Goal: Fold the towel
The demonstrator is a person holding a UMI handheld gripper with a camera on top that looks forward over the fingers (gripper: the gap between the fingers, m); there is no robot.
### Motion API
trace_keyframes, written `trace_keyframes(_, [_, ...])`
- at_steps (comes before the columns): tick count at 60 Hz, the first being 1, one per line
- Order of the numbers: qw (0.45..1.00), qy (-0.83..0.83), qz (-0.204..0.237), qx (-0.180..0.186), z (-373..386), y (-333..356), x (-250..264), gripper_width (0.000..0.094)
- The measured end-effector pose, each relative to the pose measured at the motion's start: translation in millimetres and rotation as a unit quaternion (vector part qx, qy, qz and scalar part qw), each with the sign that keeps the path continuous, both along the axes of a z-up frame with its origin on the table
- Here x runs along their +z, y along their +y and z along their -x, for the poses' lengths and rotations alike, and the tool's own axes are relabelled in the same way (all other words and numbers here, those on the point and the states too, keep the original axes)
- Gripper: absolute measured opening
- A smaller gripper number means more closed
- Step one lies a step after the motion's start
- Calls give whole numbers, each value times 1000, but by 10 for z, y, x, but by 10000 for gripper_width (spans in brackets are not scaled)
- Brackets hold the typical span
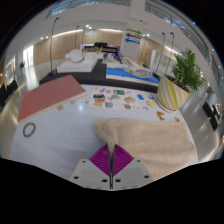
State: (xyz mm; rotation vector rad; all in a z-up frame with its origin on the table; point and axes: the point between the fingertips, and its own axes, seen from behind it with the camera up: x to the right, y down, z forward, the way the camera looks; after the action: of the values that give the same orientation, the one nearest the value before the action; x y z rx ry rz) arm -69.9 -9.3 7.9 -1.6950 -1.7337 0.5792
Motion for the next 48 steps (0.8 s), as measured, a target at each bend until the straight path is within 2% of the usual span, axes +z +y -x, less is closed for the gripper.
trace_keyframes(10, [998, 41, 45, -16, 4, 439, 754, 10])
trace_keyframes(18, [997, 55, 43, -32, -49, 1184, 1122, 12])
trace_keyframes(24, [998, 53, 11, -40, -98, 1862, 1098, 15])
trace_keyframes(34, [999, 32, -12, -33, -103, 2647, 650, 33])
trace_keyframes(35, [999, 29, -12, -31, -107, 2695, 610, 70])
trace_keyframes(42, [999, 28, -3, -40, -273, 2988, 680, 894])
trace_keyframes(43, [999, 33, -1, -40, -309, 3015, 744, 820])
trace_keyframes(44, [998, 37, 1, -41, -357, 3035, 810, 806])
trace_keyframes(48, [998, 43, 14, -37, -609, 3032, 1103, 868])
